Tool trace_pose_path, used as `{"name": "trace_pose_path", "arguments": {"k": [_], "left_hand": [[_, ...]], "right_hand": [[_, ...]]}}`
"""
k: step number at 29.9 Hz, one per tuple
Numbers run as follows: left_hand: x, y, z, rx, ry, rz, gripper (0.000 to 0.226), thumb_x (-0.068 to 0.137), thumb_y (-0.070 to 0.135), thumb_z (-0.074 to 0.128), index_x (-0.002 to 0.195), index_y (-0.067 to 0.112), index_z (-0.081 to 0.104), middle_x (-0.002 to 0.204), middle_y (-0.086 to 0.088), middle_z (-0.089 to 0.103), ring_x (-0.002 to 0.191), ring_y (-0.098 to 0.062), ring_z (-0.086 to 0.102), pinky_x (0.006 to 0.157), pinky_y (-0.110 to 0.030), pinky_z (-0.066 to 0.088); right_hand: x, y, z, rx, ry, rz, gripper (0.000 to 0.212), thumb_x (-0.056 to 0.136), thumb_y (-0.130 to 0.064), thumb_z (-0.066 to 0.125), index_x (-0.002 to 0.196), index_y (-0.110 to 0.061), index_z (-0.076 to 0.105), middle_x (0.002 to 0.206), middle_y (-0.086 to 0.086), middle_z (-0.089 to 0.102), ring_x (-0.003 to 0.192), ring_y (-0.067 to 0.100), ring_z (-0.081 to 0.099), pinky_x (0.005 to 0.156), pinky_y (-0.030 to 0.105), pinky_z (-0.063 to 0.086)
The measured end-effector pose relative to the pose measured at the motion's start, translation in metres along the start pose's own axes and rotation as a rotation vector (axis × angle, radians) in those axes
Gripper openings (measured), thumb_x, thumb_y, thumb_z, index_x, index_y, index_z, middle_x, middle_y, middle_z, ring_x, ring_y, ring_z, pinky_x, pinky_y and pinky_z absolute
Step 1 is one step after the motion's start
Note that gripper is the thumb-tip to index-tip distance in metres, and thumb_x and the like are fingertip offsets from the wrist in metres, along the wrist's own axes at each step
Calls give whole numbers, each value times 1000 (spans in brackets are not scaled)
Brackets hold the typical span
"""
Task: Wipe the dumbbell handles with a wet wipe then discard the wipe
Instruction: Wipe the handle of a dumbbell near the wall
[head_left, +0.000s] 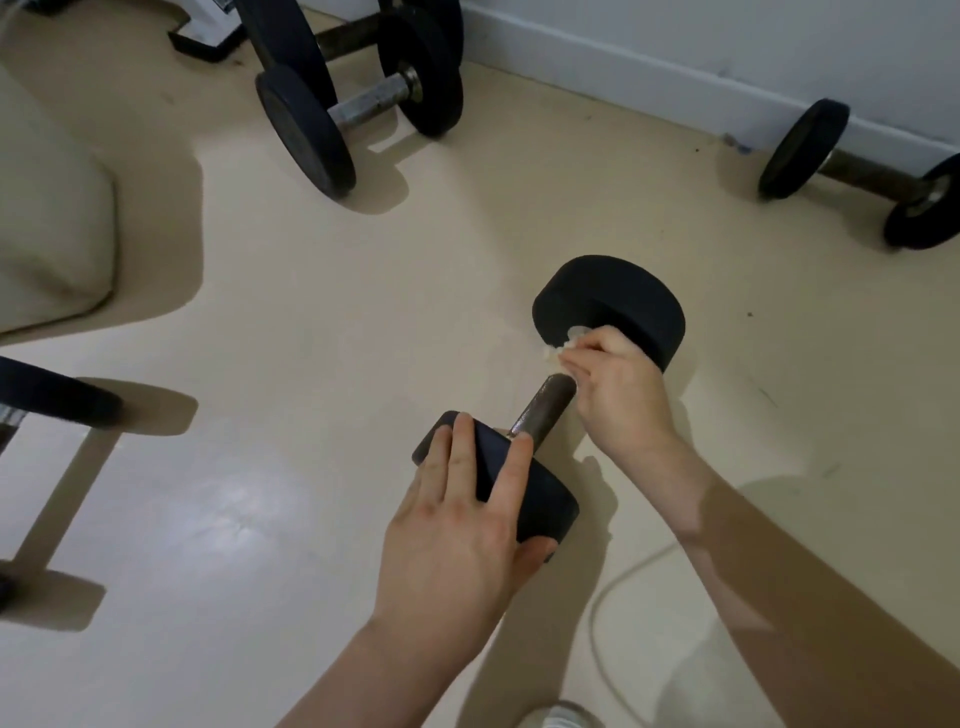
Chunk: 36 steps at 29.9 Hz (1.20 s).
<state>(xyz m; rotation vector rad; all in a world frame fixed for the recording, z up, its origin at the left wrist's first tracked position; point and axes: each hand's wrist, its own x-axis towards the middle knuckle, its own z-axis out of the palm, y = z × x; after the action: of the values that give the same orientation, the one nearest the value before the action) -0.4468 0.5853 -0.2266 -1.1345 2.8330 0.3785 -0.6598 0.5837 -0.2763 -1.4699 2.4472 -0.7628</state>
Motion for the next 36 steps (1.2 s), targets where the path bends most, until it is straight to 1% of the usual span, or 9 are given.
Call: {"name": "trace_pose_path", "arguments": {"k": [6,10,15,17,22,25,28,32,36], "left_hand": [[-4,6,3,20,5,35,86,63,61,74,136,23,50,135,-30,50,121,-41,53,92,-44,50],[-6,10,5,35,8,48,83,61,59,77,132,23,55,132,-30,52,119,-42,55,89,-45,52],[-10,16,8,24,0,97,80,55,55,82,127,28,61,131,-28,54,116,-41,58,84,-45,53],[-13,17,10,25,4,127,74,58,53,82,125,29,61,132,-27,54,117,-40,57,84,-44,53],[-19,22,12,-13,53,185,47,78,45,61,123,32,61,133,-25,54,116,-40,58,80,-42,54],[-22,25,13,-20,66,198,42,82,41,53,122,33,61,134,-23,54,117,-38,57,79,-41,55],[-21,26,10,-9,69,179,38,80,45,59,116,34,65,131,-20,58,116,-34,60,74,-37,56],[-17,22,-2,-42,20,140,48,67,45,75,112,36,66,128,-18,60,114,-31,61,66,-35,57],[-9,12,-10,-83,6,89,52,64,56,75,112,41,61,130,-13,60,116,-26,60,64,-33,57]], "right_hand": [[-29,-26,-12,9,-335,-232,19,86,-9,63,102,-12,73,102,1,64,92,17,62,89,27,49],[1,-3,-14,-93,-127,-17,18,89,-10,59,98,-10,74,112,9,61,101,23,60,91,37,49],[-35,-20,-18,32,-342,-179,15,86,-9,63,96,-11,74,96,1,64,87,17,62,84,31,51],[-12,-1,-19,-51,-174,-91,16,86,-8,61,95,-10,74,99,5,63,88,22,62,83,35,52],[-47,-18,-17,56,-234,-109,14,86,-6,62,92,-7,74,94,1,62,84,13,60,79,8,43],[-32,-4,-22,-18,-237,-106,15,86,-6,61,92,-10,74,99,6,63,89,22,63,82,26,50],[-17,7,-21,7,-11,90,15,86,-5,60,92,-8,74,102,7,62,92,20,62,80,22,46],[-55,-15,-17,133,-208,-105,13,84,-5,64,93,-6,74,89,2,59,82,15,60,81,30,53],[-19,-2,-14,153,-11,120,13,86,-6,62,93,-4,73,103,7,60,91,19,61,86,35,54]]}}
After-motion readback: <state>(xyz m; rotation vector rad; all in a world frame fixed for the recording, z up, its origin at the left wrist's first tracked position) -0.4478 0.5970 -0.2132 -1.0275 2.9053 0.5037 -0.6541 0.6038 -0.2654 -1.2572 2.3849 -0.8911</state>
